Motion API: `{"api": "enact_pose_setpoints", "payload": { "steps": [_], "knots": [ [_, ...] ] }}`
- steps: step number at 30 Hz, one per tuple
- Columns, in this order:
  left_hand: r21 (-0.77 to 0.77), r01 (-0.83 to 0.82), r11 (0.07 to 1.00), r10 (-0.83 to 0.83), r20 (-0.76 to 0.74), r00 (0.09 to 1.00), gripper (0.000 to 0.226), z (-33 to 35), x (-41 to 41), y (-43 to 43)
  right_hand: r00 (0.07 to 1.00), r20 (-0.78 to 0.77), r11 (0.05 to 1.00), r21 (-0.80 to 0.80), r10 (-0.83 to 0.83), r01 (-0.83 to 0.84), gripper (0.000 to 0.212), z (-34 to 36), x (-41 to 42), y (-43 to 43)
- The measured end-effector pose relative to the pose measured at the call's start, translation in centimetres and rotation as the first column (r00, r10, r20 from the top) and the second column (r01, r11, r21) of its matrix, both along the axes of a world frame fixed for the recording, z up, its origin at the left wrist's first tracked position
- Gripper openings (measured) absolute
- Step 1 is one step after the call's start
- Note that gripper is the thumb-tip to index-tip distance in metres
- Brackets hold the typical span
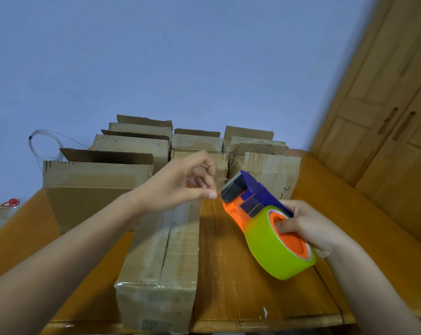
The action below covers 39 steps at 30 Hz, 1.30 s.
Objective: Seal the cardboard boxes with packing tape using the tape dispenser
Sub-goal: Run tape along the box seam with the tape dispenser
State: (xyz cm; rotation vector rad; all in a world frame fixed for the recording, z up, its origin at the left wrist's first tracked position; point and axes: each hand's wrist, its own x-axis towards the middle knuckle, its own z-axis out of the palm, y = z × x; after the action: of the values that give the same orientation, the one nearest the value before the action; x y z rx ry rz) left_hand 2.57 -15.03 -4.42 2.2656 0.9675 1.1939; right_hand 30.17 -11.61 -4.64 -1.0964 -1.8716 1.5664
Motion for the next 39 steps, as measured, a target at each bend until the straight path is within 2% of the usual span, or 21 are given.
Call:
{"api": "enact_pose_setpoints", "payload": {
  "steps": [6, 9, 13, 14, 16, 19, 21, 23, 26, 33, 36, 39],
  "knots": [
    [0.08, -0.128, 0.989, 0.126, 0.027, 0.992, 0.031, -0.7, -1.4, 0.2, 0.999, 0.024, 0.996, 0.09, -0.029, 0.027, 0.039, 0.5, -1.4, 0.5],
    [0.054, -0.278, 0.959, 0.265, 0.173, 0.949, 0.031, -1.2, -2.1, -0.3, 0.991, 0.089, 0.967, 0.244, -0.103, 0.078, 0.034, 0.7, -1.7, 0.6],
    [-0.183, -0.327, 0.927, 0.369, 0.29, 0.883, 0.008, -1.4, -2.0, -1.8, 0.983, 0.056, 0.878, 0.46, -0.176, 0.131, 0.041, 1.1, -1.9, 0.8],
    [-0.245, -0.303, 0.921, 0.369, 0.298, 0.88, 0.012, -1.3, -1.8, -2.1, 0.982, 0.047, 0.851, 0.507, -0.183, 0.135, 0.046, 1.3, -2.0, 0.9],
    [-0.414, -0.201, 0.888, 0.347, 0.314, 0.884, 0.034, -0.9, -1.4, -2.4, 0.978, 0.038, 0.787, 0.601, -0.203, 0.14, 0.057, 1.7, -2.5, 1.0],
    [-0.682, -0.033, 0.73, 0.333, 0.314, 0.889, 0.063, 0.1, -0.7, -2.4, 0.975, 0.009, 0.671, 0.727, -0.22, 0.145, 0.071, 1.8, -3.1, 1.1],
    [-0.761, 0.013, 0.649, 0.327, 0.294, 0.898, 0.074, 0.6, -0.4, -2.2, 0.975, 0.012, 0.59, 0.798, -0.22, 0.124, 0.069, 1.7, -3.5, 1.3],
    [-0.781, 0.003, 0.624, 0.335, 0.271, 0.903, 0.077, 1.1, -0.2, -2.0, 0.975, 0.032, 0.523, 0.848, -0.219, 0.09, 0.066, 1.7, -3.7, 1.5],
    [-0.776, -0.046, 0.629, 0.379, 0.255, 0.889, 0.071, 1.7, 0.0, -1.8, 0.976, 0.057, 0.481, 0.875, -0.209, 0.052, 0.064, 1.5, -4.0, 1.8],
    [-0.69, -0.135, 0.711, 0.424, 0.268, 0.865, 0.03, 1.7, -0.3, -1.7, 0.97, 0.098, 0.438, 0.899, -0.223, 0.01, 0.06, 1.2, -4.7, 2.3],
    [-0.685, -0.169, 0.709, 0.448, 0.252, 0.858, 0.028, 1.8, -0.7, -1.6, 0.966, 0.139, 0.412, 0.91, -0.216, -0.038, 0.061, 1.1, -4.8, 2.3],
    [-0.692, -0.206, 0.692, 0.452, 0.192, 0.871, 0.028, 2.1, -1.4, -1.4, 0.952, 0.202, 0.318, 0.94, -0.23, -0.123, 0.067, 1.0, -5.2, 2.4]
  ]
}}
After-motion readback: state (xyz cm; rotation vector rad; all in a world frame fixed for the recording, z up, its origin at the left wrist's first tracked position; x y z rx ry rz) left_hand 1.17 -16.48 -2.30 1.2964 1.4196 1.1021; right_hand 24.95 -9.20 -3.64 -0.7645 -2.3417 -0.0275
